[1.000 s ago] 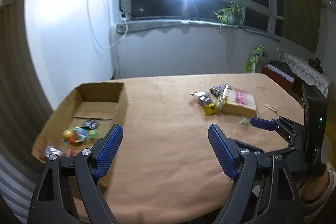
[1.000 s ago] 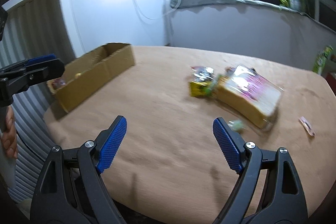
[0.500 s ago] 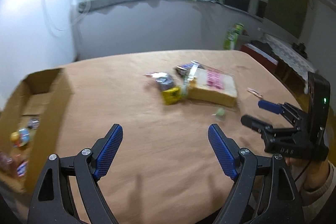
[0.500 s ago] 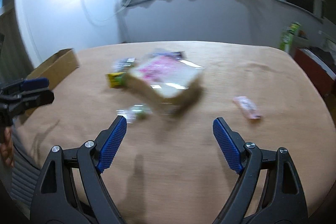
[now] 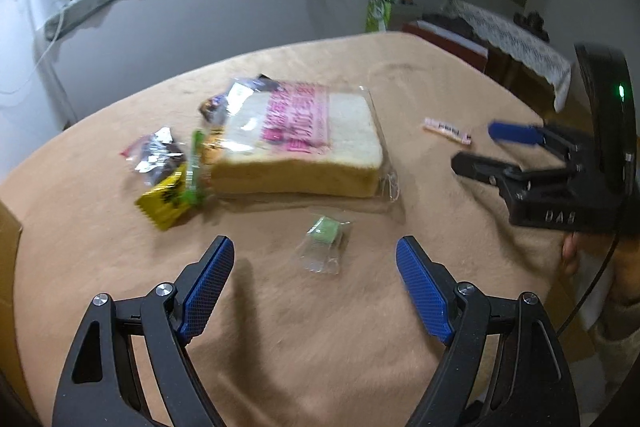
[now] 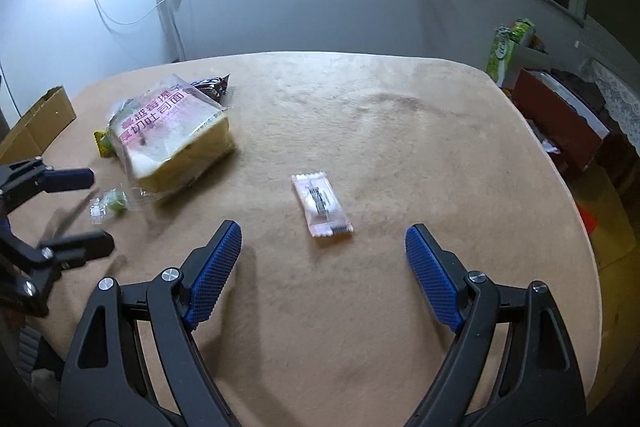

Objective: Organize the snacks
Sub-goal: 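Grasp the green candy packet with left tool while right tool grasps white candy, then carry both candies to the box and open both tools to release them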

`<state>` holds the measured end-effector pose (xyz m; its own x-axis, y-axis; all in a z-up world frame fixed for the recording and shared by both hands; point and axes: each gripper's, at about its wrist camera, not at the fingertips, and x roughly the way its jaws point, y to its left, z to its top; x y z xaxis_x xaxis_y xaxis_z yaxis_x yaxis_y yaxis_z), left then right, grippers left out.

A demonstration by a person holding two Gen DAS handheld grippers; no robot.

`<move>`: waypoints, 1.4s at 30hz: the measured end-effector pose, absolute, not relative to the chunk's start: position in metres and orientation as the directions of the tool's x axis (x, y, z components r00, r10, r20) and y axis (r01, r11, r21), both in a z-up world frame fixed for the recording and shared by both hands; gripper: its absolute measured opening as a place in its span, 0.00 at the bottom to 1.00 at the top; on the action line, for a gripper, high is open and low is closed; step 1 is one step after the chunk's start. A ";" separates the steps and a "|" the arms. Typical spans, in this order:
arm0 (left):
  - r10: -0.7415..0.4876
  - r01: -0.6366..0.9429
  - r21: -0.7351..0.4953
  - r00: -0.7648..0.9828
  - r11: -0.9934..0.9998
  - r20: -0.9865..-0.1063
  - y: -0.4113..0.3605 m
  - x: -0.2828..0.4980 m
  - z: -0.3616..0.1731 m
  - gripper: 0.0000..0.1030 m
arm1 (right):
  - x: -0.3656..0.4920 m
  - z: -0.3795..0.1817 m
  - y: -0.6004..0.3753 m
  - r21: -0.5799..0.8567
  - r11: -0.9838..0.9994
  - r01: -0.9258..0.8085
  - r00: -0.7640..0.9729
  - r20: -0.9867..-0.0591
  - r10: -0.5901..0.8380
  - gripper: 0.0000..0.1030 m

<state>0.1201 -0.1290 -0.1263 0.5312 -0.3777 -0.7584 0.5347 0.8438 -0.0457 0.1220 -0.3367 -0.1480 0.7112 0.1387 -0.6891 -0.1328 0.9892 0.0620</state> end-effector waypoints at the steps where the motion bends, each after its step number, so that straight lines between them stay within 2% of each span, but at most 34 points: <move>1: -0.378 0.536 -0.048 0.526 0.843 -0.762 -0.130 0.122 -0.127 0.79 | 0.124 -0.147 -0.336 0.063 0.988 -0.140 0.712 -0.688 0.145 0.84; 3: -0.377 0.538 -0.054 0.514 0.841 -0.770 -0.131 0.125 -0.130 0.66 | 0.127 -0.144 -0.334 0.063 0.986 -0.155 0.715 -0.681 0.156 0.81; 4: -0.374 0.535 -0.046 0.524 0.843 -0.765 -0.131 0.125 -0.130 0.63 | 0.129 -0.144 -0.334 0.063 0.985 -0.159 0.712 -0.684 0.159 0.73; 5: -0.375 0.535 -0.046 0.527 0.844 -0.763 -0.131 0.125 -0.130 0.55 | 0.132 -0.145 -0.332 0.064 0.984 -0.165 0.703 -0.693 0.163 0.68; 6: -0.376 0.533 -0.046 0.530 0.845 -0.760 -0.130 0.125 -0.129 0.46 | 0.137 -0.148 -0.331 0.067 0.982 -0.174 0.686 -0.707 0.170 0.58; 7: -0.379 0.533 -0.049 0.531 0.845 -0.758 -0.129 0.126 -0.129 0.42 | 0.138 -0.150 -0.330 0.065 0.983 -0.174 0.680 -0.713 0.168 0.53; 8: -0.382 0.531 -0.053 0.531 0.845 -0.757 -0.128 0.126 -0.128 0.35 | 0.138 -0.149 -0.330 0.061 0.982 -0.176 0.682 -0.712 0.166 0.51; 9: -0.384 0.531 -0.056 0.531 0.845 -0.756 -0.126 0.128 -0.128 0.25 | 0.138 -0.150 -0.329 0.060 0.982 -0.180 0.683 -0.711 0.168 0.45; 10: -0.386 0.531 -0.059 0.531 0.845 -0.754 -0.126 0.129 -0.129 0.21 | 0.137 -0.150 -0.329 0.058 0.982 -0.177 0.687 -0.708 0.166 0.38; 11: -0.393 0.531 -0.068 0.529 0.845 -0.752 -0.125 0.128 -0.129 0.21 | 0.136 -0.150 -0.330 0.061 0.983 -0.171 0.692 -0.703 0.164 0.32; 12: -0.398 0.531 -0.074 0.528 0.844 -0.750 -0.124 0.130 -0.129 0.21 | 0.135 -0.151 -0.331 0.065 0.984 -0.165 0.697 -0.698 0.163 0.21; 18: -0.440 0.514 -0.142 0.522 0.846 -0.731 -0.109 0.128 -0.129 0.17 | 0.131 -0.149 -0.333 0.074 0.985 -0.158 0.715 -0.679 0.166 0.21; 26: -0.428 0.479 -0.144 0.563 0.866 -0.707 -0.091 0.111 -0.114 0.17 | 0.118 -0.142 -0.334 0.098 0.986 -0.137 0.738 -0.653 0.168 0.21; 32: -0.410 0.446 -0.129 0.622 0.886 -0.667 -0.075 0.095 -0.093 0.17 | 0.098 -0.123 -0.323 0.105 0.985 -0.139 0.767 -0.617 0.174 0.21; 42: -0.392 0.374 -0.157 0.710 0.914 -0.585 -0.030 0.058 -0.066 0.17 | 0.063 -0.079 -0.281 0.036 0.977 -0.209 0.807 -0.559 0.193 0.21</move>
